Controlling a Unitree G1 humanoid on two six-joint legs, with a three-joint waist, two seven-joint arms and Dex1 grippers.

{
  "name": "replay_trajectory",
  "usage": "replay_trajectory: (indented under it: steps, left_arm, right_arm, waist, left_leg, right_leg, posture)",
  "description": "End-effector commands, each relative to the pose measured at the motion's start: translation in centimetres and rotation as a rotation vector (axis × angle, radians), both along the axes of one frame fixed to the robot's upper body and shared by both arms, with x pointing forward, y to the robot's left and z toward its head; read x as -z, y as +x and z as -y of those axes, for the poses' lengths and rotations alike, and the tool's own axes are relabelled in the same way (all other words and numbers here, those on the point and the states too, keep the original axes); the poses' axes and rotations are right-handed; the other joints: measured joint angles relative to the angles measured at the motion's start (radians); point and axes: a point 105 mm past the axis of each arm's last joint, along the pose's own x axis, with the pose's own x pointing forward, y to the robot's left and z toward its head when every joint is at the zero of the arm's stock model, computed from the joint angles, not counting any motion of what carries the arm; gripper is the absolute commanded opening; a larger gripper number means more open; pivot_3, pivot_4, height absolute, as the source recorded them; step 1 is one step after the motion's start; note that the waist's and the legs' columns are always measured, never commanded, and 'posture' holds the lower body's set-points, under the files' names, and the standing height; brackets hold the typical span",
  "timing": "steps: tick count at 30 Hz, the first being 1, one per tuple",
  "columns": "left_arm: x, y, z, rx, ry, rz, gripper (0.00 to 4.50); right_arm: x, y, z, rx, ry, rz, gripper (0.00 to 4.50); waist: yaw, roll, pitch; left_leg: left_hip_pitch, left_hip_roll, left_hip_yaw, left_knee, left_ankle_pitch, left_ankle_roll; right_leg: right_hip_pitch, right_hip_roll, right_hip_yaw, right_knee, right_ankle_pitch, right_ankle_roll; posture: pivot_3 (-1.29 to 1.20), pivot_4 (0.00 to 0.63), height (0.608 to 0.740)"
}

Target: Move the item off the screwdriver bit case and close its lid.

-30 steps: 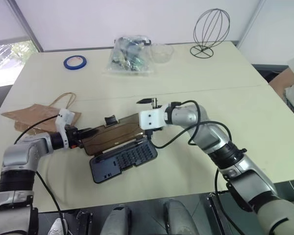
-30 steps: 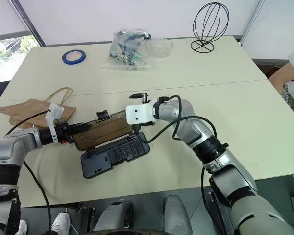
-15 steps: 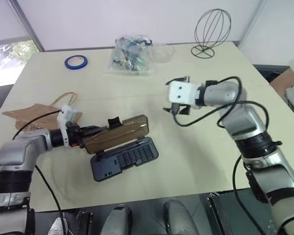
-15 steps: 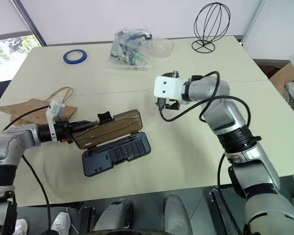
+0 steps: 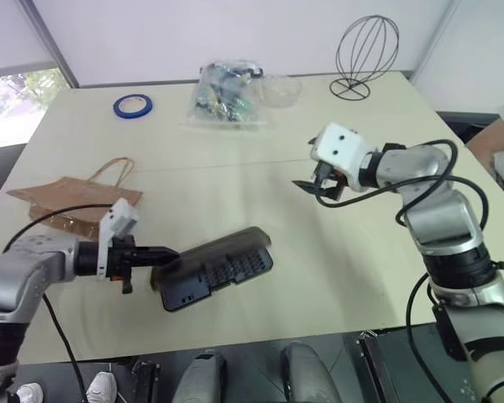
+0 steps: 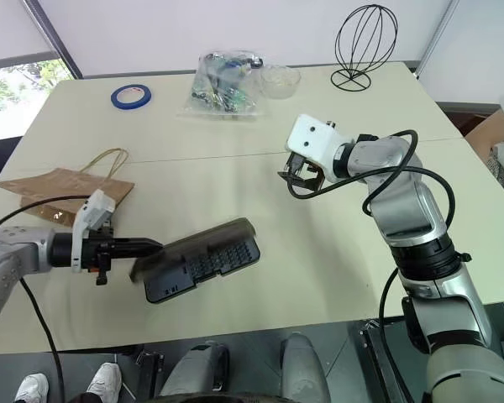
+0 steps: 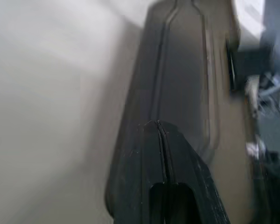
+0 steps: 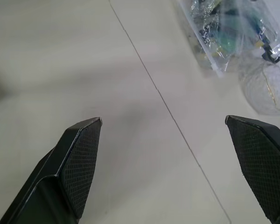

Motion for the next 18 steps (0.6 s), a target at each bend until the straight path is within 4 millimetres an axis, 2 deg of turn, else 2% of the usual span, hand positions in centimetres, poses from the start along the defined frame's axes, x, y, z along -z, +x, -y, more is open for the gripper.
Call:
replay_trajectory:
  steps: [1, 4, 6, 10, 13, 18]
  left_arm:
    - [-0.4, -0.3, 0.8, 0.052, 0.004, 0.032, 0.00]
    - [-0.1, -0.4, 1.1, 0.069, 0.010, 0.027, 0.00]
    - [-0.4, 0.7, 1.1, 0.045, 0.005, 0.053, 0.00]
    - [-2.5, 3.7, 1.1, -0.022, -0.049, 0.120, 0.00]
    - [-3.7, 5.1, 1.3, -0.037, -0.076, 0.150, 0.00]
    - [-4.4, 6.9, 2.5, 0.001, -0.066, 0.191, 0.00]
  right_arm:
    - [-1.4, -0.5, 0.4, 0.018, 0.056, 0.030, 4.41]
    - [-1.1, -0.6, 0.5, 0.040, 0.117, -0.032, 4.41]
    - [-0.4, -1.5, 0.4, 0.025, 0.215, -0.138, 4.41]
    - [0.8, -2.8, 0.4, 0.017, 0.293, -0.238, 4.41]
    - [1.4, -3.7, 0.3, 0.015, 0.329, -0.298, 3.52]
    - [3.8, -7.2, -0.8, -0.058, 0.343, -0.462, 0.92]
  waist:
    - [0.007, 0.000, 0.000]
    - [0.009, 0.000, 0.000]
    - [0.012, 0.000, 0.000]
    - [0.018, 0.000, 0.000]
    - [0.016, 0.000, 0.000]
    - [0.012, 0.000, 0.000]
  left_leg:
    - [0.000, 0.000, 0.000, 0.000, -0.001, 0.001]
    - [0.000, 0.000, 0.000, 0.001, -0.001, 0.002]
    - [0.000, 0.000, 0.000, 0.001, -0.001, 0.002]
    - [-0.001, 0.000, 0.000, 0.004, -0.001, 0.003]
    - [-0.001, -0.001, 0.000, 0.004, -0.002, 0.003]
    - [-0.001, -0.001, 0.000, 0.004, -0.001, 0.002]
  right_leg:
    - [0.000, 0.000, 0.000, 0.000, 0.000, 0.000]
    - [0.000, 0.000, 0.000, 0.000, 0.000, 0.000]
    - [0.001, 0.000, 0.000, 0.000, 0.000, 0.000]
    - [0.002, 0.000, -0.001, 0.000, 0.000, 0.000]
    - [0.002, 0.000, -0.001, 0.000, 0.000, 0.000]
    - [0.002, 0.000, -0.002, 0.000, 0.000, 0.000]
  posture:
    - [0.00, 0.150, 0.740]
    - [0.00, 0.150, 0.740]
    - [0.00, 0.150, 0.740]
    - [0.00, 0.150, 0.740]
    - [0.00, 0.150, 0.740]
    - [0.00, 0.150, 0.740]
